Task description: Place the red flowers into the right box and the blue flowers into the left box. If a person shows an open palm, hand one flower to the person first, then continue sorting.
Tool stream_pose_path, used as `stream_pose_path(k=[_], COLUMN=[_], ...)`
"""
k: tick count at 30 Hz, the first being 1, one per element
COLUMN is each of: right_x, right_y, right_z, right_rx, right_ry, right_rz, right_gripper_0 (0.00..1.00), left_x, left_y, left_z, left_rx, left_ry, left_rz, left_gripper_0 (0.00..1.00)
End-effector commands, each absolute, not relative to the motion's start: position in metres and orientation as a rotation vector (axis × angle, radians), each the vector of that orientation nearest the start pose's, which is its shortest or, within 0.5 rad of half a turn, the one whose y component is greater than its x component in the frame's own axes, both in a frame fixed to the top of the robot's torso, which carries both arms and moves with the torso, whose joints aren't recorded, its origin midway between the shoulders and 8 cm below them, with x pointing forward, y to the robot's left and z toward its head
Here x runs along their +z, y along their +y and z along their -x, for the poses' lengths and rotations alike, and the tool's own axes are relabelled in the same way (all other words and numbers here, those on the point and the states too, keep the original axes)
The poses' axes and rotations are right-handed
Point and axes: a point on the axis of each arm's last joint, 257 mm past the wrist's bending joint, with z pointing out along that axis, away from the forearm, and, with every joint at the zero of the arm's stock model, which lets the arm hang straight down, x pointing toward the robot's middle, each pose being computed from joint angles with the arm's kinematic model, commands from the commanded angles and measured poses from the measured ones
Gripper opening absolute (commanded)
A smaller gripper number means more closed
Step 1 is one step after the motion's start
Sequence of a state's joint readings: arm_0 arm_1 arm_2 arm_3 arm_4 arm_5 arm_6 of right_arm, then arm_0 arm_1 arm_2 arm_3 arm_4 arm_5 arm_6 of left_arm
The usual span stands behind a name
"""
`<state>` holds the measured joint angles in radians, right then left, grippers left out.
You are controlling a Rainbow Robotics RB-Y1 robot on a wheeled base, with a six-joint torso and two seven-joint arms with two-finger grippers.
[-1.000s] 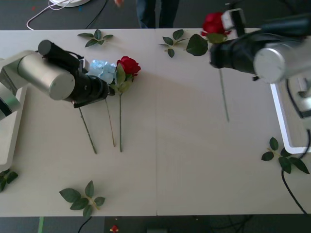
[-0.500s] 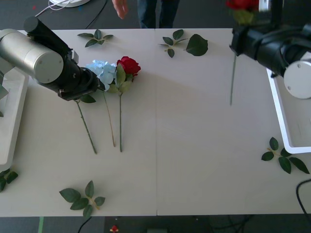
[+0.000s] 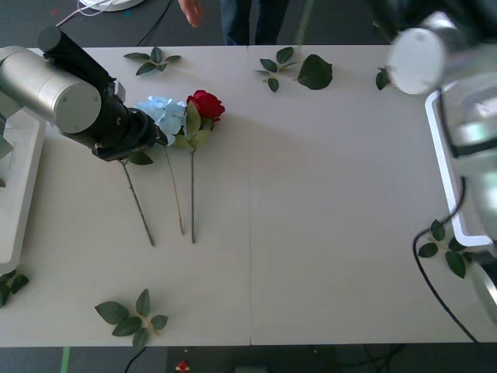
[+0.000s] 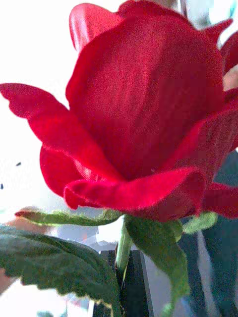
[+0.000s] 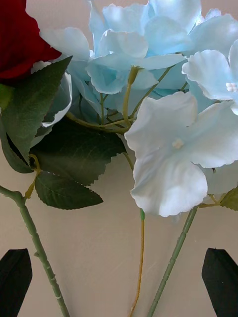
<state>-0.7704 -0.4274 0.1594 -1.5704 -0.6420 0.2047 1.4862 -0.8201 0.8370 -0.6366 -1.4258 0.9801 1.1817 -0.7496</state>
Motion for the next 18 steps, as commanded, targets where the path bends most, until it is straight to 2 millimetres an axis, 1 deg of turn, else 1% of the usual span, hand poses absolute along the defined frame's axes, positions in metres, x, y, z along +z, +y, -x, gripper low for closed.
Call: stream_pose_path(k=[1, 5, 10, 15, 18], right_x=[0.197, 0.206, 0.210, 0.210, 0.209], right_y=[-0.044, -0.029, -0.012, 0.003, 0.007], right_z=[-0.623, -0.625, -0.624, -0.620, -0.619], right_rx=[0.497, 0.487, 0.480, 0.489, 0.489], right_ry=[0.986, 0.923, 0.895, 0.893, 0.892], right_rz=[0.305, 0.319, 0.349, 0.369, 0.373], right_gripper_0=[0.00, 0.00, 0.00, 0.00, 0.00], left_x=[-0.181, -0.181, -0.181, -0.181, -0.181], left_y=[0.237, 0.237, 0.237, 0.237, 0.237], left_z=[-0.577, -0.577, -0.577, -0.577, -0.577], left_rx=[-0.292, -0.292, -0.292, -0.292, -0.292], left_ry=[2.534, 2.534, 2.534, 2.534, 2.534], left_rz=[0.336, 0.336, 0.336, 0.336, 0.336], left_gripper_0=[1.00, 1.00, 1.00, 1.00, 1.00])
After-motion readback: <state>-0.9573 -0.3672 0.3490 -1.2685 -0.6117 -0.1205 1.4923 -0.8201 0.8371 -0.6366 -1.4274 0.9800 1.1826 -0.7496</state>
